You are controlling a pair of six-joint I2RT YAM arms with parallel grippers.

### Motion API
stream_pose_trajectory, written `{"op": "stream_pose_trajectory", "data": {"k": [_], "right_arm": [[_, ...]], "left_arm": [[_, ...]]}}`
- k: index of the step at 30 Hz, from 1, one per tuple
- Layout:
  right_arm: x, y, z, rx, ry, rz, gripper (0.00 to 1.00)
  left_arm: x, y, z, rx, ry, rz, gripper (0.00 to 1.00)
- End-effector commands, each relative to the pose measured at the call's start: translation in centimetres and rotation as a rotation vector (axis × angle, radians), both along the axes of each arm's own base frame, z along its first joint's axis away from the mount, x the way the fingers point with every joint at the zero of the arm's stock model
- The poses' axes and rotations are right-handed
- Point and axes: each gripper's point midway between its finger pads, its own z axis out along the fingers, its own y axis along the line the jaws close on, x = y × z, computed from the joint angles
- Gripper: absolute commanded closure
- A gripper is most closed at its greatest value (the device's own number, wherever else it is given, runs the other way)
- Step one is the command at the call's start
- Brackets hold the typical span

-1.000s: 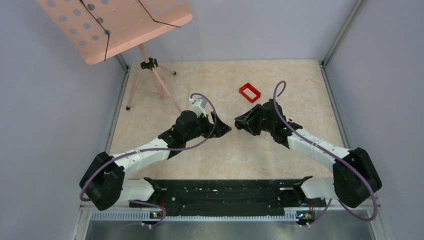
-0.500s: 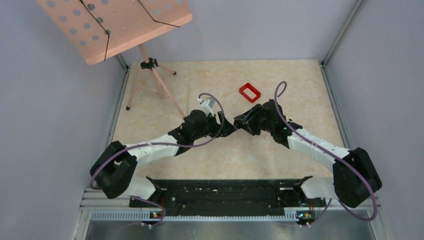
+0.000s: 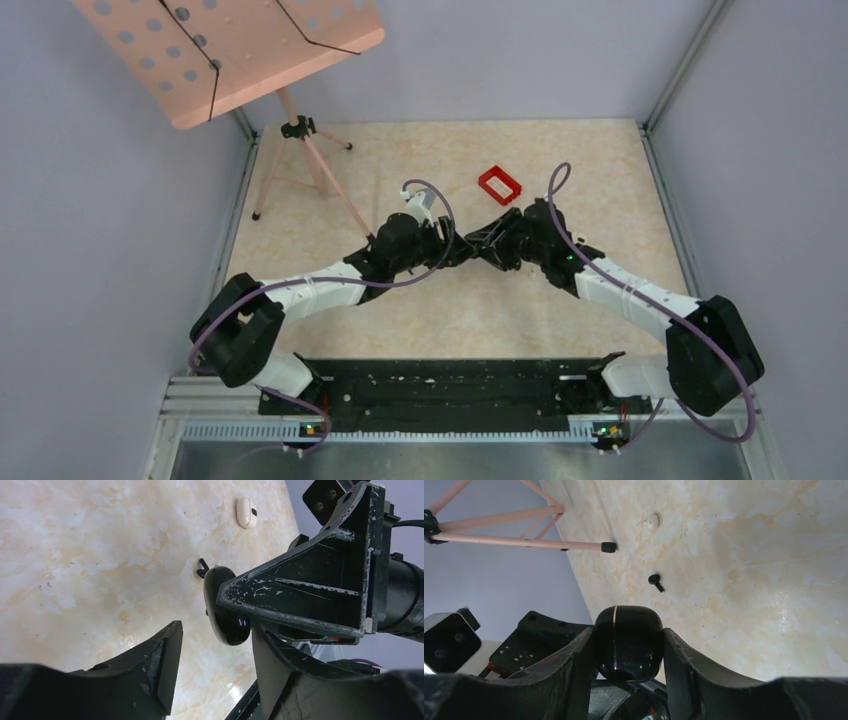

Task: Insert the wireless bluetooth earbuds into the charging case
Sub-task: Pick up the charging case at the center of the board.

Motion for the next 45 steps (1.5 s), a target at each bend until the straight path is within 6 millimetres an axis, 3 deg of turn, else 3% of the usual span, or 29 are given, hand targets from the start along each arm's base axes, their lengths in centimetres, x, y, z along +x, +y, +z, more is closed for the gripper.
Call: {"op": "stream_pose_trajectory", "data": {"k": [1, 6, 10, 12, 14, 16, 18, 23, 26, 30, 34, 37, 38, 39, 40, 45], "right_arm": [[-0.3, 0.9, 2.7, 0.064, -0.07, 0.03, 0.56], [-0.9, 0.9, 2.8, 0.065, -0.069, 0.044, 0.56], [-1.4, 0.6, 2.2, 0.057, -0.062, 0.048, 0.55], [-1.5, 0.5, 2.3, 0.051, -0.077, 0.055, 0.5], [-1.5, 0.4, 2.6, 0.042, -0.101, 0.063, 0.34], [-1.4, 0.1, 3.4, 0.028, -0.149, 0.073, 0.23], [-1.2, -0.4, 4.5, 0.012, -0.212, 0.095, 0.18], [-1.2, -3.4, 6.4, -0.106, -0.347, 0.143, 0.14], [-1.9, -4.6, 7.6, -0.138, -0.471, 0.186, 0.14], [-3.1, -4.6, 8.9, -0.133, -0.637, 0.265, 0.12], [-4.7, -3.9, 9.8, -0.01, -0.783, 0.283, 0.14], [-5.6, -4.1, 10.9, 0.076, -0.881, 0.246, 0.22], [-5.8, -4.1, 11.1, 0.097, -0.9, 0.241, 0.23], [-5.9, -4.1, 11.4, 0.118, -0.917, 0.234, 0.23], [-6.1, -4.1, 11.5, 0.143, -0.925, 0.23, 0.23], [-6.2, -3.6, 12.0, 0.23, -0.943, 0.237, 0.18]], "left_arm": [[1.1, -0.7, 2.5, -0.053, -0.059, 0.02, 0.43], [1.5, -0.5, 2.7, -0.06, -0.059, 0.05, 0.56], [1.8, -0.5, 3.2, -0.068, -0.074, 0.052, 0.8], [1.7, -0.6, 3.3, -0.075, -0.07, 0.043, 0.94], [1.5, -0.6, 3.2, -0.081, -0.052, 0.032, 1.0], [1.3, -0.5, 3.2, -0.091, -0.028, 0.022, 1.0], [0.9, -0.3, 3.0, -0.091, 0.0, 0.001, 1.0], [-0.4, 0.4, 2.9, -0.084, 0.053, -0.111, 1.0], [-1.5, 0.7, 4.4, -0.195, 0.094, -0.225, 1.0], [-1.6, 1.7, 6.6, -0.353, 0.125, -0.291, 1.0], [-1.9, 2.0, 7.7, -0.38, 0.114, -0.319, 1.0], [-2.2, 2.1, 8.5, -0.389, 0.095, -0.327, 1.0], [-2.2, 2.2, 8.7, -0.393, 0.091, -0.322, 1.0], [-0.8, 2.4, 8.9, -0.399, 0.072, -0.245, 1.0], [-1.9, 2.3, 9.2, -0.405, 0.082, -0.301, 1.0], [-1.9, 2.3, 10.7, -0.466, 0.067, -0.303, 1.0]]}}
